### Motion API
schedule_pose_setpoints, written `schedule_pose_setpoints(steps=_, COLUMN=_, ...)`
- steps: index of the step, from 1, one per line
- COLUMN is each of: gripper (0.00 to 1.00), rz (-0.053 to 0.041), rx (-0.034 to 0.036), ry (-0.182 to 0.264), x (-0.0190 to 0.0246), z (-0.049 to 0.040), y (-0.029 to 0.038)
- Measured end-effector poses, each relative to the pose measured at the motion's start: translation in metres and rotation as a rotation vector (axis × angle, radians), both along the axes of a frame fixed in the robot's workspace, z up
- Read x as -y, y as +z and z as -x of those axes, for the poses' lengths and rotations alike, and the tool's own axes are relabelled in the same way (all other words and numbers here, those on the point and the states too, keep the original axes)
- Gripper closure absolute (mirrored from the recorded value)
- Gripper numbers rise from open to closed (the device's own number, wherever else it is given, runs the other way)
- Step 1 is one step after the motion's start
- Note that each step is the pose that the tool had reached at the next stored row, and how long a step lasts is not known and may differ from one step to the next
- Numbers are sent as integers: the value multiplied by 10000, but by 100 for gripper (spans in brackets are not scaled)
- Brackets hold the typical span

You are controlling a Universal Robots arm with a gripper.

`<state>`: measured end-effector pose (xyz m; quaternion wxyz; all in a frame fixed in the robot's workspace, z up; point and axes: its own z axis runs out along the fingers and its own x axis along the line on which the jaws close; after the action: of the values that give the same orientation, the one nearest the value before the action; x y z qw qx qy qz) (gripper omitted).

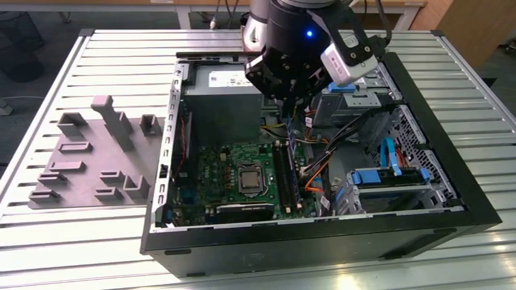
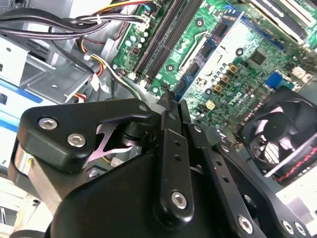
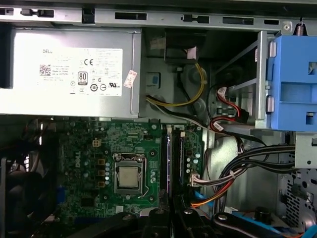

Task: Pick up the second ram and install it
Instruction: 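Insert the second ram into the second slot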

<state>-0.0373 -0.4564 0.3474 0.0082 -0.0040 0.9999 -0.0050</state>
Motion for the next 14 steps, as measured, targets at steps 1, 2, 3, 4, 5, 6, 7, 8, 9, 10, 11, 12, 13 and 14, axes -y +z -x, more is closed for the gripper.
schedule_pose_setpoints(steps=1, gripper=86, rz=-1, rx=0, ry=-2, x=0, z=-1, y=-18)
schedule_pose_setpoints(steps=2, gripper=86, rz=-1, rx=1, ry=-2, x=0, z=-1, y=-36)
schedule_pose_setpoints(steps=3, gripper=86, rz=-1, rx=0, ry=18, x=0, z=-1, y=-49)
schedule_pose_setpoints(steps=4, gripper=86, rz=-1, rx=0, ry=62, x=0, z=-1, y=-59)
schedule_pose_setpoints(steps=5, gripper=86, rz=0, rx=-1, ry=106, x=0, z=-1, y=-63)
schedule_pose_setpoints(steps=6, gripper=86, rz=2, rx=-2, ry=124, x=0, z=-1, y=-63)
schedule_pose_setpoints(steps=7, gripper=86, rz=2, rx=-2, ry=124, x=0, z=-1, y=-63)
schedule_pose_setpoints(steps=8, gripper=86, rz=0, rx=0, ry=139, x=0, z=-1, y=-66)
schedule_pose_setpoints(steps=9, gripper=86, rz=0, rx=-1, ry=154, x=0, z=-1, y=-68)
schedule_pose_setpoints(steps=10, gripper=86, rz=0, rx=-1, ry=154, x=0, z=-1, y=-68)
schedule_pose_setpoints(steps=11, gripper=86, rz=0, rx=-1, ry=156, x=0, z=-1, y=-68)
schedule_pose_setpoints(steps=12, gripper=86, rz=-1, rx=0, ry=155, x=0, z=-1, y=-69)
schedule_pose_setpoints(steps=13, gripper=86, rz=-1, rx=-1, ry=156, x=0, z=-1, y=-69)
schedule_pose_setpoints(steps=14, gripper=86, rz=0, rx=0, ry=156, x=0, z=-1, y=-69)
